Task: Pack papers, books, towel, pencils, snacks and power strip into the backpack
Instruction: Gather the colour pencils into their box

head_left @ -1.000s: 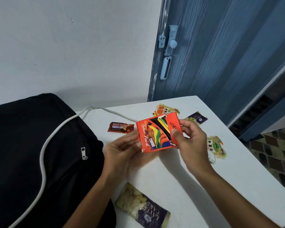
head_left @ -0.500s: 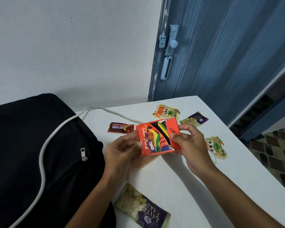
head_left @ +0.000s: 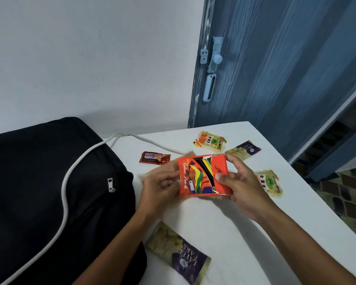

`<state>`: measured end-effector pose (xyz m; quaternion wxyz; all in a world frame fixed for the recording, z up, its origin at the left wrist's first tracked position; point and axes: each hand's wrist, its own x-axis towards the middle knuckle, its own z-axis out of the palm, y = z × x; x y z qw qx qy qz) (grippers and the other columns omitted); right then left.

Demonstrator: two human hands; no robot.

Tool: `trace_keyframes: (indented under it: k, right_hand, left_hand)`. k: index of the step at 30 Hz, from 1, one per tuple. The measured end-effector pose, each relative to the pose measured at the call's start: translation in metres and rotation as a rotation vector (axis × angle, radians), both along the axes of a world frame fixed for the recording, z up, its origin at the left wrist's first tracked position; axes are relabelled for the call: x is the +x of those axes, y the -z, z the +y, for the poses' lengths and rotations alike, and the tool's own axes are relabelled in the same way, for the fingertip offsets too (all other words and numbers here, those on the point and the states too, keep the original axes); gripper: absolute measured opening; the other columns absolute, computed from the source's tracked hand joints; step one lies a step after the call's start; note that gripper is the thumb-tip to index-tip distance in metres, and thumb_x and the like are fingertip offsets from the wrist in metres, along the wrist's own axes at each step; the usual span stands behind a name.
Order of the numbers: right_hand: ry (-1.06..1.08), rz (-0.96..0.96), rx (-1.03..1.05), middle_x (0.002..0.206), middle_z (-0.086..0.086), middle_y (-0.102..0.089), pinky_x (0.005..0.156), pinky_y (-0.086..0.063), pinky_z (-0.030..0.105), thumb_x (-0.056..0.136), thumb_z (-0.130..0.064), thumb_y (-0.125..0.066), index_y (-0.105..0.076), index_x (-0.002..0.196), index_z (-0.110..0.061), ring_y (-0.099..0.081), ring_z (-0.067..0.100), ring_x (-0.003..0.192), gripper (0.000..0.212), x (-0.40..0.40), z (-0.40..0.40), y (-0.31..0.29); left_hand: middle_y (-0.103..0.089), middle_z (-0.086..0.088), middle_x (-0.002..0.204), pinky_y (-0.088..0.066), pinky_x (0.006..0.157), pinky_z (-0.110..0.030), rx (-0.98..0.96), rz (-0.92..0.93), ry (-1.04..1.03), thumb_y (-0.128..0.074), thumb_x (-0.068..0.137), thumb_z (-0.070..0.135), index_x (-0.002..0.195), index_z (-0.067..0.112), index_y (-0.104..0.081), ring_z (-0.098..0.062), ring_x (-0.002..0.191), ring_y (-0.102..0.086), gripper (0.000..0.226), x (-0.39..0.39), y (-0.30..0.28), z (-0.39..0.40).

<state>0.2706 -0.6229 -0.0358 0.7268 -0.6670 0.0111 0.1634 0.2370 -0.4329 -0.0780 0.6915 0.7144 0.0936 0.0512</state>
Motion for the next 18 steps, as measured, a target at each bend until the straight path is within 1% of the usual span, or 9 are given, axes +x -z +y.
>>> trace_keyframes:
  k: [2,4,5,7,10,12,14,16,18]
  right_hand:
    - [0.041,-0.011,0.017,0.099,0.014,-0.073,0.076,-0.057,0.054,0.09,0.003,-0.056,-0.054,0.119,-0.031,-0.071,0.035,0.084,0.044,-0.002,-0.003,0.001]
    - [0.064,-0.014,0.041,0.096,0.015,-0.073,0.08,-0.054,0.057,0.089,0.003,-0.057,-0.055,0.123,-0.026,-0.07,0.038,0.085,0.044,-0.004,-0.002,0.001]
    - [0.063,-0.005,0.074,0.096,0.016,-0.073,0.079,-0.054,0.057,0.089,0.004,-0.057,-0.055,0.124,-0.024,-0.07,0.038,0.084,0.044,-0.005,0.0,0.001]
    - [0.037,0.045,0.19,0.1,0.017,-0.071,0.063,-0.059,0.047,0.09,0.008,-0.053,-0.055,0.123,-0.018,-0.072,0.034,0.079,0.042,-0.012,0.008,-0.002]
    - [-0.041,0.081,0.294,0.113,0.015,-0.065,0.049,-0.056,0.036,0.091,0.011,-0.047,-0.053,0.124,-0.012,-0.073,0.027,0.074,0.041,-0.025,0.022,-0.009]
    - [-0.1,0.074,0.306,0.121,0.013,-0.063,0.053,-0.058,0.041,0.09,0.011,-0.048,-0.049,0.13,-0.01,-0.072,0.027,0.081,0.046,-0.038,0.033,-0.009]
    - [-0.167,0.067,0.289,0.12,0.012,-0.065,0.064,-0.058,0.053,0.089,0.009,-0.052,-0.049,0.129,-0.012,-0.071,0.031,0.089,0.045,-0.055,0.044,-0.008]
    - [-0.21,0.062,0.272,0.113,0.011,-0.068,0.071,-0.056,0.058,0.089,0.007,-0.053,-0.051,0.124,-0.013,-0.071,0.032,0.087,0.04,-0.068,0.053,-0.008]
    - [-0.234,0.079,0.286,0.104,0.009,-0.071,0.067,-0.058,0.052,0.089,0.008,-0.053,-0.053,0.118,-0.014,-0.072,0.028,0.08,0.036,-0.082,0.063,-0.01]
  left_hand:
    - [-0.073,0.0,0.088,-0.053,0.063,-0.012,0.244,-0.026,0.017,-0.063,0.086,-0.002,0.101,0.003,-0.071,-0.003,0.07,-0.069,0.018,0.001,-0.012,-0.003]
    - [-0.069,0.005,0.087,-0.047,0.063,-0.006,0.502,-0.058,0.041,-0.063,0.085,0.004,0.105,0.007,-0.072,-0.008,0.075,-0.066,0.022,0.0,-0.031,-0.001]
    - [-0.069,0.006,0.088,-0.046,0.064,-0.008,0.626,-0.06,0.054,-0.062,0.085,0.008,0.106,0.011,-0.072,-0.01,0.077,-0.064,0.024,-0.003,-0.042,0.001]
    - [-0.071,0.004,0.089,-0.049,0.069,-0.021,0.813,-0.064,0.012,-0.06,0.081,0.014,0.1,0.017,-0.073,-0.012,0.076,-0.062,0.023,-0.018,-0.064,0.008]
    - [-0.067,0.007,0.071,-0.052,0.067,-0.03,0.864,-0.06,-0.076,-0.056,0.072,0.016,0.077,0.017,-0.071,-0.013,0.069,-0.062,0.017,-0.062,-0.078,0.032]
    - [-0.066,0.009,0.07,-0.052,0.07,-0.032,0.931,0.058,-0.065,-0.055,0.071,0.014,0.073,0.018,-0.068,-0.011,0.071,-0.062,0.013,-0.104,-0.07,0.053]
    - [-0.064,0.012,0.079,-0.051,0.077,-0.032,1.039,0.2,-0.036,-0.058,0.07,0.026,0.079,0.022,-0.067,-0.011,0.082,-0.062,0.013,-0.152,-0.054,0.076]
    - [-0.063,0.009,0.096,-0.048,0.087,-0.034,1.15,0.31,0.009,-0.054,0.066,0.052,0.095,0.026,-0.067,-0.014,0.099,-0.057,0.041,-0.186,-0.035,0.095]
    - [-0.06,0.005,0.116,-0.043,0.097,-0.038,1.167,0.358,-0.003,-0.044,0.063,0.069,0.112,0.027,-0.065,-0.017,0.113,-0.05,0.068,-0.211,-0.02,0.104]
